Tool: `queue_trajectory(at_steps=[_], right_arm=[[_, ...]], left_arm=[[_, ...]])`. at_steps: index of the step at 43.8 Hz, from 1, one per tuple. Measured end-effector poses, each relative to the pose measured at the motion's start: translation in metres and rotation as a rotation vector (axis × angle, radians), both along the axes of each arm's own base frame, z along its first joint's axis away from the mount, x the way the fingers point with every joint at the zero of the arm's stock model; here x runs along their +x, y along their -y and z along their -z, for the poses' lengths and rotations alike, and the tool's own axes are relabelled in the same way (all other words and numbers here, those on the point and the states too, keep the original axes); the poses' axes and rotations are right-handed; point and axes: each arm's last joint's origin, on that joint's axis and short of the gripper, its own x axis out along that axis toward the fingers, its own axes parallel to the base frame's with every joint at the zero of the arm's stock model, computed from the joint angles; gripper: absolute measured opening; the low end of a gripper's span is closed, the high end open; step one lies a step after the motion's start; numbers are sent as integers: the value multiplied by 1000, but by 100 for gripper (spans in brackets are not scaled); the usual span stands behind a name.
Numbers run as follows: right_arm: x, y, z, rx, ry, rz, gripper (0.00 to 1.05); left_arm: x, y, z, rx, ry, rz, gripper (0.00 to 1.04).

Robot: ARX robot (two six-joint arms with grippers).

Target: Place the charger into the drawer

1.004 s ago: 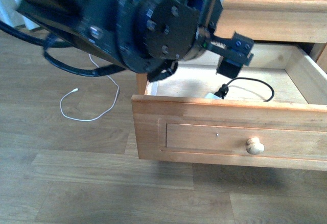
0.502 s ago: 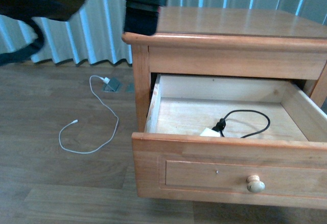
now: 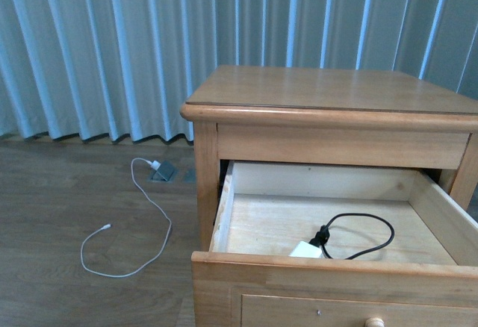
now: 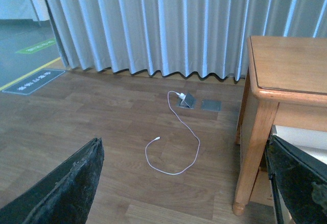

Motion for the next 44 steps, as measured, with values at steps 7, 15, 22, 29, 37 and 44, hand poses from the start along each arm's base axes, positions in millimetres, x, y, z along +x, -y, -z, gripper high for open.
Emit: queue_trajectory(at_steps=[7, 15, 22, 29, 37, 44], right_arm=[[0, 0, 0, 0, 0, 0, 96], [0, 0, 0, 0, 0, 0, 96], [0, 0, 0, 0, 0, 0, 96], [0, 0, 0, 0, 0, 0, 96], [0, 0, 0, 0, 0, 0, 96], [0, 0, 0, 0, 0, 0, 96]], left_arm=[[-20, -3, 5, -74, 32, -14, 99], [-20, -2, 6, -79, 32, -9, 99], [-29, -22, 30, -25, -21, 269, 71], [-31, -46, 52, -37, -8, 293, 41], [-30, -61, 69, -37, -8, 286, 12], [-30, -70, 79, -39, -6, 287, 4]])
